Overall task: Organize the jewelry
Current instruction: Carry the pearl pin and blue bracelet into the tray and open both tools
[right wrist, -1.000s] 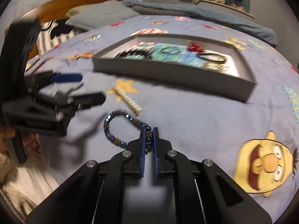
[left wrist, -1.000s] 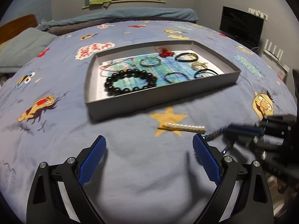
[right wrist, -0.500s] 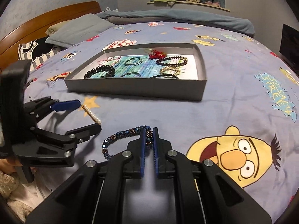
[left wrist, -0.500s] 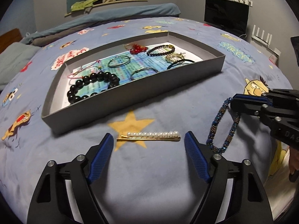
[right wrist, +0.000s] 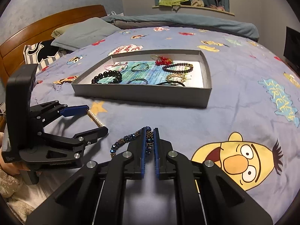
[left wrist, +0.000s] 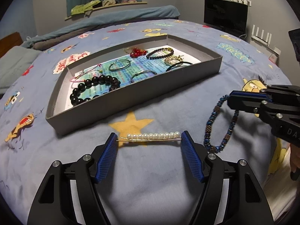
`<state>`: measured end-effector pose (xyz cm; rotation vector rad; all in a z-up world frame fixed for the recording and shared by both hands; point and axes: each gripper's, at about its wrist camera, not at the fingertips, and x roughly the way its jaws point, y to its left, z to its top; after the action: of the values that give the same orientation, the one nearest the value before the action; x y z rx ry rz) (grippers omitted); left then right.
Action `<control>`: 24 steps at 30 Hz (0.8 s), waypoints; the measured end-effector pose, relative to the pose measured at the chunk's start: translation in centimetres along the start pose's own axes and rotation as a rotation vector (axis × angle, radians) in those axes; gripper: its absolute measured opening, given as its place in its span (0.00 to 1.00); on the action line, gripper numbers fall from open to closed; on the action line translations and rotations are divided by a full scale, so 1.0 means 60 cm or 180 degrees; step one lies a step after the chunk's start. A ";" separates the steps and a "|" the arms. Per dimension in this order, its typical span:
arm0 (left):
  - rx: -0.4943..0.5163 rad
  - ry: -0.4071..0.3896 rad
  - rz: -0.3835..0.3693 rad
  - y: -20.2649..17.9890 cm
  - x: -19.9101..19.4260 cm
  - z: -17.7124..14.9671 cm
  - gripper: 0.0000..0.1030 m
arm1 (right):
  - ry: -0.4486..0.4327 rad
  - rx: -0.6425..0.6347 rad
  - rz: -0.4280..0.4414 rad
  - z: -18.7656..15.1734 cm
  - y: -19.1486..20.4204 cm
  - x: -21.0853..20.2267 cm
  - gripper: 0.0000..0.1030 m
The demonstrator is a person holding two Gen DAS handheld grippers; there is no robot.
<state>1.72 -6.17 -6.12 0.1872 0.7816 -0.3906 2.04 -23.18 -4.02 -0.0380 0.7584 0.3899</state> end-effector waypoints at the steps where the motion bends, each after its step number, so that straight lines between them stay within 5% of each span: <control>1: -0.0022 -0.0001 -0.0028 0.002 -0.004 0.001 0.68 | -0.0026 -0.0021 0.0005 0.003 0.003 -0.002 0.07; 12: -0.0030 -0.0309 0.0042 0.048 -0.057 0.078 0.68 | -0.0399 -0.0098 0.0013 0.090 0.014 -0.034 0.07; 24: -0.0249 -0.0340 0.0058 0.108 0.001 0.187 0.68 | -0.0808 0.0166 -0.0115 0.236 -0.028 0.001 0.07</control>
<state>11.69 -3.70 1.84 0.0993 0.6883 -0.3492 12.07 -22.27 6.08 0.0462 0.5162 0.3328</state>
